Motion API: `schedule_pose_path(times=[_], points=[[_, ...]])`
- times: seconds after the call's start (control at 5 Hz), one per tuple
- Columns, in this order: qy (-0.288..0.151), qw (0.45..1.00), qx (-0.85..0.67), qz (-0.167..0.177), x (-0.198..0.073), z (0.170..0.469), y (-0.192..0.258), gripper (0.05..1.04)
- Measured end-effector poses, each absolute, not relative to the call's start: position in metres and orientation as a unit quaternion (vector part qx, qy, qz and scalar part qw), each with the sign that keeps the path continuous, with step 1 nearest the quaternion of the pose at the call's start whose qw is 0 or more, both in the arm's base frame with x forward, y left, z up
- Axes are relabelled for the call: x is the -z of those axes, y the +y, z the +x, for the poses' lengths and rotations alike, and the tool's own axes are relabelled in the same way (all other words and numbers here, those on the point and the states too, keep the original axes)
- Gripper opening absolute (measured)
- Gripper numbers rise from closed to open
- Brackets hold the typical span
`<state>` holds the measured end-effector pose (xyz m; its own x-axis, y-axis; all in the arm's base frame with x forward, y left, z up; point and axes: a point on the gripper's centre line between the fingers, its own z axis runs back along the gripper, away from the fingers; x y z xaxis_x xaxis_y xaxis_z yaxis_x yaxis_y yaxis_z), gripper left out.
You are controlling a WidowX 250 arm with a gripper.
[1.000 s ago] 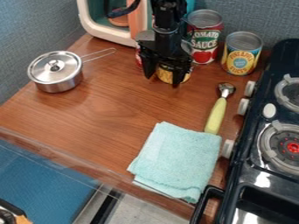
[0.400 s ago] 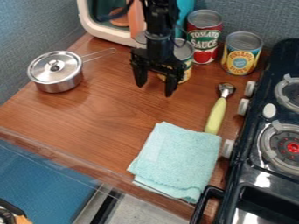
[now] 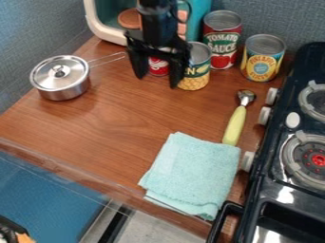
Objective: Pushes the corn can to the top of the table
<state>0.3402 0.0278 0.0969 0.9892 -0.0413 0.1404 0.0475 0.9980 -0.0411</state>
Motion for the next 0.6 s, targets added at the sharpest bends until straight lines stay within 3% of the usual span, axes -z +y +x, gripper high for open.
schedule_pose_path(times=[0.4, 0.6], points=[[-0.096, 0.994, 0.034, -0.037, -0.155, 0.284, 0.053, 1.0], [-0.084, 0.994, 0.067, -0.026, -0.152, 0.259, 0.056, 1.0]])
